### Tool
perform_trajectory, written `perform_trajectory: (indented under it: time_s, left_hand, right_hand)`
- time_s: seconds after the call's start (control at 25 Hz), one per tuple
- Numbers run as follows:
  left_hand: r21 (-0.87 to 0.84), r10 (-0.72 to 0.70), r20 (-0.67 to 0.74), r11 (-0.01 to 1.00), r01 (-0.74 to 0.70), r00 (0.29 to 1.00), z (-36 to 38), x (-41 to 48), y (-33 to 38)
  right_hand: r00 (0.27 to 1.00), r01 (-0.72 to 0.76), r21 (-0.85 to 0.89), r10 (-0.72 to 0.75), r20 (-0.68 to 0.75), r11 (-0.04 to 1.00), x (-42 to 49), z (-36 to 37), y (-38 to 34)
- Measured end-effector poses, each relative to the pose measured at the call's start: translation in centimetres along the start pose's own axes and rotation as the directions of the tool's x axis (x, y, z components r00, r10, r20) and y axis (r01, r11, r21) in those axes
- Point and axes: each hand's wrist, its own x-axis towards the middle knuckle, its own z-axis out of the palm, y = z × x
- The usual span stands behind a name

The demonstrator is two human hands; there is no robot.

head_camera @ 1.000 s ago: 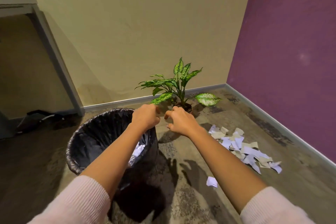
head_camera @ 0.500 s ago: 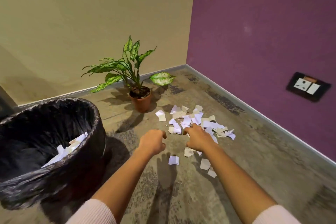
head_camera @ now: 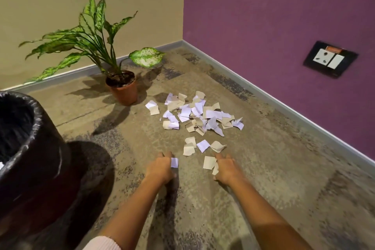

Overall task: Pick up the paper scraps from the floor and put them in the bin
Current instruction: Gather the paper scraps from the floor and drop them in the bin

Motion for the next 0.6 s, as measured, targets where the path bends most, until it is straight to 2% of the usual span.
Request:
perform_trajectory:
  time_s: [0.28, 0.4, 0.52, 0.6]
  left_hand:
    - [-0.133, 0.023, -0.083, 0.991, -0.034, 0.996, 1.5, 2.4, 0.1]
    - [-0.186, 0.086, -0.127, 0.976, -0.109, 0.988, 1.7, 3.3, 0.7]
    - [-0.233, 0.160, -0.158, 0.953, -0.194, 0.974, 1.9, 4.3, 1.5]
    - [-0.199, 0.208, -0.150, 0.951, -0.235, 0.967, 1.9, 4.9, 1.9]
  right_hand:
    - [0.998, 0.037, 0.098, -0.033, -0.046, 0.994, 2.8, 1.1, -0.1]
    - [0.992, 0.100, 0.246, -0.078, -0.097, 0.964, 3.7, 1.1, -1.1]
    - [0.961, 0.223, 0.408, -0.129, -0.245, 0.885, 4.5, 0.9, -2.1]
    - [0.914, 0.279, 0.327, -0.145, -0.379, 0.903, 4.9, 0.4, -2.0]
